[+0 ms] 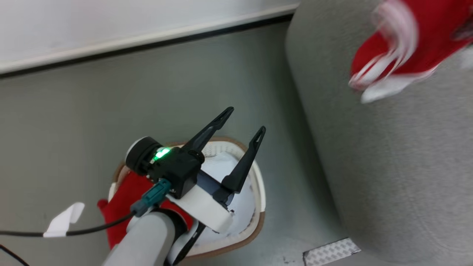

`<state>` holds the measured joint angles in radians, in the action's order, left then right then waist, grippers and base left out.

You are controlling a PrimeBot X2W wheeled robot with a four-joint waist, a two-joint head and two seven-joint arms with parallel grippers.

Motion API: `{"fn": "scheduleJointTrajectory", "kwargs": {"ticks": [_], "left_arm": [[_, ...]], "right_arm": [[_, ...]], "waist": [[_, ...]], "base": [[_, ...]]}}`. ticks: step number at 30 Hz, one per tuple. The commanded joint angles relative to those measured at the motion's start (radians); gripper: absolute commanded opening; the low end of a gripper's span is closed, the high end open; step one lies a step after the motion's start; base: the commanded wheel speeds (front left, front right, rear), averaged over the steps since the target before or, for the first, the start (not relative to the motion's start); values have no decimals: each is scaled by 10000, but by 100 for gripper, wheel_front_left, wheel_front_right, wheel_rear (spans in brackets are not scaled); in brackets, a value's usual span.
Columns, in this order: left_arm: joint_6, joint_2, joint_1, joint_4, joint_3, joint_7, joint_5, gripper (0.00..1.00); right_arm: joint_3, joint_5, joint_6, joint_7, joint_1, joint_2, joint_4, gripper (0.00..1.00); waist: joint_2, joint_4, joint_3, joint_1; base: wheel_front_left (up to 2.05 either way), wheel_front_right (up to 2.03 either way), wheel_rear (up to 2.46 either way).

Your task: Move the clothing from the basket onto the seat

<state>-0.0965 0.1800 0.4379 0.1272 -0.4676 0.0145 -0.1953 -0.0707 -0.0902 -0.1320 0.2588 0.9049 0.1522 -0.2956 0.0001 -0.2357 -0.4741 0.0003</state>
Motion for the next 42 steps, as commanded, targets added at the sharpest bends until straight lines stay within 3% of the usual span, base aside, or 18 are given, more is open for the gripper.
{"fn": "scheduleJointTrajectory", "kwargs": {"ticks": [1, 8, 14, 20, 25, 26, 27, 28, 29, 37, 42], "left_arm": [[-37, 36, 146, -117, -30, -131, -31, 100], [-82, 39, 365, -550, -107, -461, -125, 100], [-51, 72, 472, -581, -144, -499, -143, 100], [-28, 273, 485, -411, -191, -311, -34, 100], [-16, 501, 341, -446, -192, -132, -38, 100], [-14, 528, 335, -441, -179, -117, -60, 100], [7, 552, 322, -453, -159, -112, -86, 100], [29, 559, 308, -479, -139, -115, -112, 100], [73, 544, 290, -514, -115, -143, -146, 100], [342, 432, -142, -1102, 16, -347, -486, 100], [652, 434, -703, -1629, 295, -694, -731, 100]], "right_arm": [[-417, 224, 25, -82, 642, 270, -170, 0], [-3160, 1182, 25, -768, 3300, 1372, -1382, 0], [-5277, 2988, 25, -1120, 3797, 1945, -2410, 0], [-8309, 4944, 23, -951, 3139, 1517, -3051, 0], [-10067, 6243, 25, -574, 2707, 514, -3077, 0], [-10210, 6531, 25, -498, 2675, 386, -3133, 13], [-10285, 6700, 25, -444, 2633, 256, -3246, 42], [-10341, 6831, 25, -433, 2600, 138, -3414, 92], [-10310, 6997, 25, -342, 2551, 77, -3500, 100], [-8815, 7181, 25, -58, 2457, 312, -4965, 100], [-7832, 6763, 25, 74, 1445, -194, -5482, 100]], "waist": [[-1, 754, -775, -3], [-1, 1398, -1120, -3], [-1, 1747, -1438, -3], [-1, 2092, -2014, -3], [-1, 2150, -2171, -3], [-1, 2134, -2165, -3], [-1, 2108, -2136, -3], [-1, 2077, -2086, -3], [-1, 2045, -2010, -3], [-1, 1634, -868, -3], [-1, 1402, 243, -3]], "base": [[0, 0, 0], [0, 0, 0], [0, 0, 0], [0, 0, 0], [0, 0, 0], [0, 0, 0], [0, 0, 0], [0, 0, 0], [0, 0, 0], [0, 0, 0], [0, 0, 0]]}}
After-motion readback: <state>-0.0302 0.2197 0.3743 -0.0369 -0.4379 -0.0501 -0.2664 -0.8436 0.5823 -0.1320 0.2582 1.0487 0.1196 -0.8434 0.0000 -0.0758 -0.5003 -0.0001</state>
